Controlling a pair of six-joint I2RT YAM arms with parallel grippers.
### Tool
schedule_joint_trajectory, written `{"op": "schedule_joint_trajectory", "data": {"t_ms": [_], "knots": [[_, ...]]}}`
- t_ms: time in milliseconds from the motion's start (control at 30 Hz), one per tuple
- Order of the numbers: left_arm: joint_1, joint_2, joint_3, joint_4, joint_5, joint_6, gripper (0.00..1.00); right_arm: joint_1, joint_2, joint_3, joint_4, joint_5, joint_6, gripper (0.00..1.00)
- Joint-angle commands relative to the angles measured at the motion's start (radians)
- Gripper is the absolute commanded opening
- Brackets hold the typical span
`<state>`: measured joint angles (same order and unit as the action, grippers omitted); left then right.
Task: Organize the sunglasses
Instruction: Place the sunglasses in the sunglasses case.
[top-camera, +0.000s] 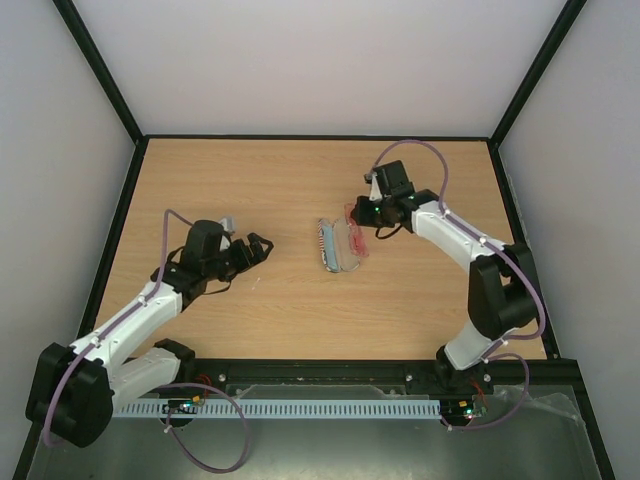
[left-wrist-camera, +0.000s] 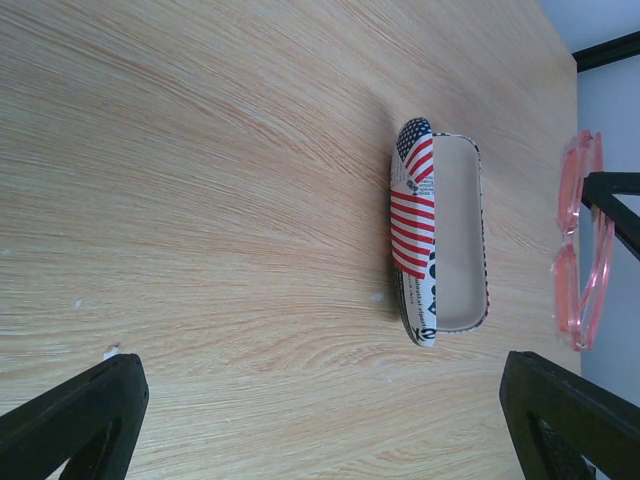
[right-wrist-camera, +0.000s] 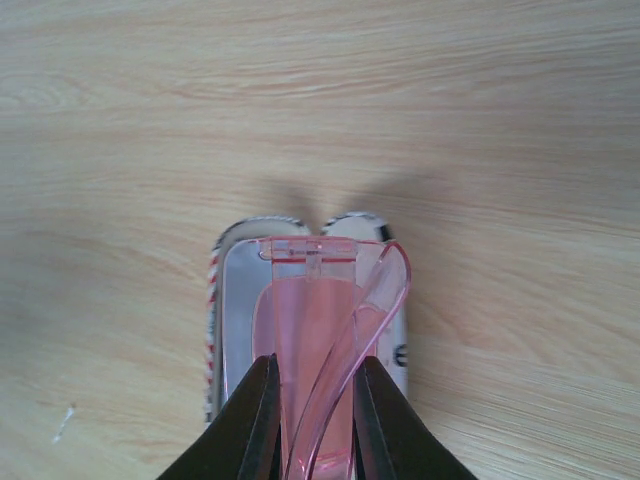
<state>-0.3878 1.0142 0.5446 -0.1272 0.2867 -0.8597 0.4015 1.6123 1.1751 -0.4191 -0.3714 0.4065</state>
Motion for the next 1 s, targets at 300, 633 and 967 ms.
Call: {"op": "schedule_joint_trajectory", "data": {"t_ms": [300,633,967], "knots": [[-0.021,0.014,0.033,0.017,-0.030,-0.006,0.99,0.107,0.140,0.034,0.123,-0.051,0.057,0.03],[-0.033,0.009,0.033,0.018,-0.035,-0.013,0.99,0.145,0.218,0.066,0.135,0.046,0.076,0.02],[-0.034,-0.008,0.025,0.018,-0.032,-0.017,0.99,0.157,0.273,0.098,0.151,0.080,0.107,0.02]]}}
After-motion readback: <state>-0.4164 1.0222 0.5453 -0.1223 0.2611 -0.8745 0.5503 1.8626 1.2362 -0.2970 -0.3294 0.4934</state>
